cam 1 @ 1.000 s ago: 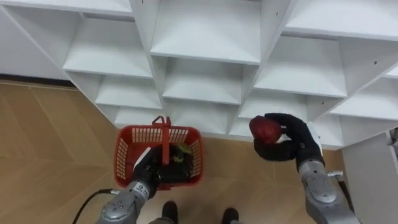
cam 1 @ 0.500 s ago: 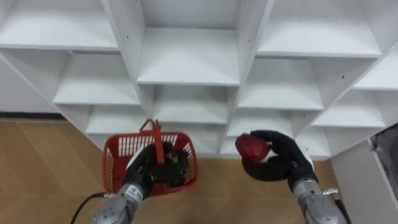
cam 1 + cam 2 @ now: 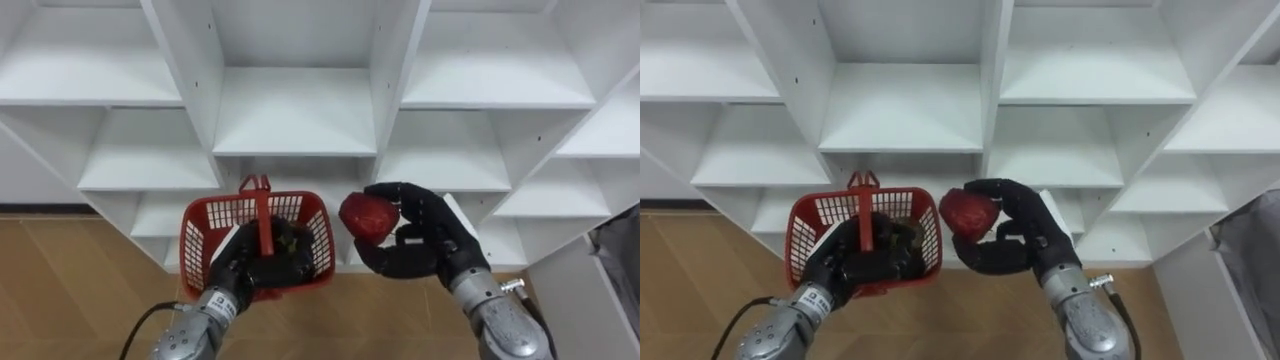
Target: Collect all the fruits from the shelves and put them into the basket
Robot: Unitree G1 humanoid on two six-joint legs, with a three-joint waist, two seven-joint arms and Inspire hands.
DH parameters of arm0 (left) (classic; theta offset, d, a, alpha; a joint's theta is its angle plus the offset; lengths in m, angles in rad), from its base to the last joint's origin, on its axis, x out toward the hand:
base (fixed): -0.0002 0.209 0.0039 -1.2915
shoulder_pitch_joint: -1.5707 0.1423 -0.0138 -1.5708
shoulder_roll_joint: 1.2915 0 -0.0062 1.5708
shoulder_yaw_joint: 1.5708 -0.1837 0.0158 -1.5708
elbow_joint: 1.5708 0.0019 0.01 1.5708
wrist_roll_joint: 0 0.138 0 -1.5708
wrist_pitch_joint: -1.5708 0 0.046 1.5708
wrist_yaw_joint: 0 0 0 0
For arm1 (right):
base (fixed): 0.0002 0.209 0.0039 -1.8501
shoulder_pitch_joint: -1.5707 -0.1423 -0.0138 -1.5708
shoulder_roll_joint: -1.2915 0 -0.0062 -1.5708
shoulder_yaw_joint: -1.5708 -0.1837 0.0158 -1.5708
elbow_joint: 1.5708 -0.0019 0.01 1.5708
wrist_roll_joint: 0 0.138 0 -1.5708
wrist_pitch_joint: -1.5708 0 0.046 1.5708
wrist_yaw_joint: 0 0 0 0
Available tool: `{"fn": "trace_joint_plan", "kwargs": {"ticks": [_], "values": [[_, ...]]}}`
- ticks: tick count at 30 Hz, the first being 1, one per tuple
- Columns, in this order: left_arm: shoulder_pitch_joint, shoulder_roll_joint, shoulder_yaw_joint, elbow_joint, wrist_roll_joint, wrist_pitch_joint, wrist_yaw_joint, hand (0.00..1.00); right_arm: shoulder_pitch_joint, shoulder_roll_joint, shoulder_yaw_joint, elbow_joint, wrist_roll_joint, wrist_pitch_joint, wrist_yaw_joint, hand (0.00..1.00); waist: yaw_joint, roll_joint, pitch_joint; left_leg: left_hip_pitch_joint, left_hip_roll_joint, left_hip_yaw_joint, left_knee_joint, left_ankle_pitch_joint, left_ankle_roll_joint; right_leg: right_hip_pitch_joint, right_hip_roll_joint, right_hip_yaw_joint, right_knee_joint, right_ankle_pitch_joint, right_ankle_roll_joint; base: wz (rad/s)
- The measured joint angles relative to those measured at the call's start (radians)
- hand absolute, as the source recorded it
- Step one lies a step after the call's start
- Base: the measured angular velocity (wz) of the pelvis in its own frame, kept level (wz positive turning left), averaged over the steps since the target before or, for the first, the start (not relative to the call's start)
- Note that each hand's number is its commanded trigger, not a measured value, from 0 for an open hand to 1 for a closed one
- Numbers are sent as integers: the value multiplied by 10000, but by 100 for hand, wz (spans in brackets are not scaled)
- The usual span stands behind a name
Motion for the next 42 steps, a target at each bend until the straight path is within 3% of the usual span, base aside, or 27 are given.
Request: {"fn": "trace_joint_plan", "kwargs": {"ticks": [10, 20, 37, 38, 39, 40, 41, 42], "values": [[-5, -118, -240, 21, -29, 12, -741, 100, -646, 462, 439, 0, -368, 5, 196, 100, 110, 50, 43, 166, 24, -41, -140, -39, -28, 259, 57, -44, -301, 3, 1, 0], [-134, -178, -398, 16, -27, 12, -1167, 100, -812, 498, 701, 5, -375, 5, 475, 100, 177, 132, 105, 88, 12, -89, -138, -114, -24, 237, 50, -66, -340, -24, 25, 1], [-251, -151, -349, 14, -19, 31, -1435, 100, -839, 505, 661, 4, -365, -1, 484, 100, 176, 142, 108, 75, 13, -75, -144, -119, -29, 209, 50, -33, -324, -53, 27, 0], [-254, -151, -342, 14, -19, 31, -1446, 100, -839, 505, 661, 4, -365, -4, 478, 94, 176, 142, 108, 75, 13, -73, -144, -119, -29, 208, 50, -33, -324, -53, 27, 0], [-257, -151, -339, 14, -19, 31, -1449, 100, -839, 504, 662, 4, -365, -6, 472, 35, 176, 143, 108, 76, 13, -72, -144, -119, -29, 209, 50, -33, -323, -53, 27, 0], [-258, -150, -341, 14, -19, 32, -1450, 100, -839, 504, 662, 4, -357, -7, 469, 14, 171, 144, 107, 76, 13, -72, -144, -119, -29, 208, 50, -37, -324, -53, 27, 0], [-260, -150, -343, 11, -19, 31, -1450, 100, -839, 502, 662, 4, -342, -7, 461, 0, 171, 145, 106, 75, 13, -72, -144, -119, -29, 209, 50, -43, -324, -53, 27, 0], [-262, -147, -344, -14, -19, 32, -1450, 100, -839, 490, 663, 4, -301, -10, 451, 0, 155, 144, 106, 66, 13, -72, -144, -119, -28, 197, 50, -48, -322, -53, 27, 0]]}}
